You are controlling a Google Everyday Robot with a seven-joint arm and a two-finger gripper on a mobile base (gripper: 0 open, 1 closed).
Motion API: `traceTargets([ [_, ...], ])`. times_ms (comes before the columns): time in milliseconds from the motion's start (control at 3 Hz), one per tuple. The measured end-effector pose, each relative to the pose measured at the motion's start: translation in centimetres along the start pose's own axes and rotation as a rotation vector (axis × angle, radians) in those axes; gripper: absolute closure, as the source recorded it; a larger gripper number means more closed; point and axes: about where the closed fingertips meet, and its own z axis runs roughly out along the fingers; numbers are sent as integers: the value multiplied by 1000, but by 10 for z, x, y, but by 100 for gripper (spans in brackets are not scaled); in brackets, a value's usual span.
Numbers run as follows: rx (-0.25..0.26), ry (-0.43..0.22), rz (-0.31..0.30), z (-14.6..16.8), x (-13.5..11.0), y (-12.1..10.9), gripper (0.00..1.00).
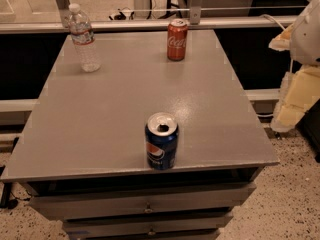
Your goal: Knock pepsi can over
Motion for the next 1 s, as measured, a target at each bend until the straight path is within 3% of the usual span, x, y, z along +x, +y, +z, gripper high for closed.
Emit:
traceTargets([
  [667,0,-33,14,4,-5,2,0],
  [1000,-24,-108,35,22,-18,12,0],
])
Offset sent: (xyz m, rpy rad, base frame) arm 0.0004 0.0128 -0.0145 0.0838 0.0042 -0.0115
